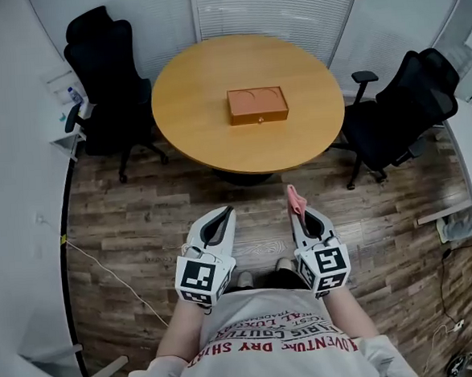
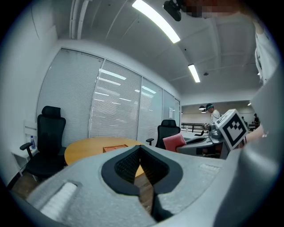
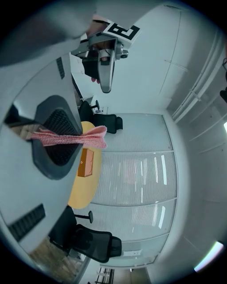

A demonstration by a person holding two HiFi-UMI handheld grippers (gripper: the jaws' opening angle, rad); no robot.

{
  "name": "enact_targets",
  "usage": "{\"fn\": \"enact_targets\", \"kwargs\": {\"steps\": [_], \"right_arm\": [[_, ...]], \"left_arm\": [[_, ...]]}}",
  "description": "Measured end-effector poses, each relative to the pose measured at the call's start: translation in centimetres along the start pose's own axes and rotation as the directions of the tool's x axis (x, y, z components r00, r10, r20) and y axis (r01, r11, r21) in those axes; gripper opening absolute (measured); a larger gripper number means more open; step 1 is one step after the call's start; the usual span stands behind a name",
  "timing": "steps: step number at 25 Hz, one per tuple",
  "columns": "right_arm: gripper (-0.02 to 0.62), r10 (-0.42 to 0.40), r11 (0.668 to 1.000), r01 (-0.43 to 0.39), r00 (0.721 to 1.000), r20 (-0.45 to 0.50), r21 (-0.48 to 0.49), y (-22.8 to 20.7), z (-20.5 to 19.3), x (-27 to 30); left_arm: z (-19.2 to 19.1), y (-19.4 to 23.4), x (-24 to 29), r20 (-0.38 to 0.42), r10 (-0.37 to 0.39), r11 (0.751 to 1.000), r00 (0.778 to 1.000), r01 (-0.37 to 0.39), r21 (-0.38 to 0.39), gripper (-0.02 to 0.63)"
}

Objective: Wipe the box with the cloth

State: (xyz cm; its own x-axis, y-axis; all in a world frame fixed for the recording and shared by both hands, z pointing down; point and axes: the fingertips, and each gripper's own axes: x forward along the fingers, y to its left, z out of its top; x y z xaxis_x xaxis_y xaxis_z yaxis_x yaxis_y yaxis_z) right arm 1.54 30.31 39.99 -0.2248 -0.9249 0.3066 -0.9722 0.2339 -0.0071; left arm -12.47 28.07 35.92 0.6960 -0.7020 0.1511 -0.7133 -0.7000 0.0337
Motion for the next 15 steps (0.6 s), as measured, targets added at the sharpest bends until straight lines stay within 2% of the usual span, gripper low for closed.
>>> {"fn": "enact_targets", "kwargs": {"steps": [7, 15], "right_arm": [[0.029, 0.031, 0.999, -0.029, 0.999, 0.03, -0.04, -2.2, 0.6, 4.9], [0.029, 0.11, 0.991, -0.106, 0.993, 0.05, -0.079, -9.1, 4.0, 13.3]], "left_arm": [[-1.0, 2.5, 4.2, -0.022, 0.037, 0.999, 0.999, -0.037, -0.002, 0.009], [1.4, 5.4, 13.8, -0.027, 0.105, 0.994, 0.994, -0.104, 0.035, 0.009]]}}
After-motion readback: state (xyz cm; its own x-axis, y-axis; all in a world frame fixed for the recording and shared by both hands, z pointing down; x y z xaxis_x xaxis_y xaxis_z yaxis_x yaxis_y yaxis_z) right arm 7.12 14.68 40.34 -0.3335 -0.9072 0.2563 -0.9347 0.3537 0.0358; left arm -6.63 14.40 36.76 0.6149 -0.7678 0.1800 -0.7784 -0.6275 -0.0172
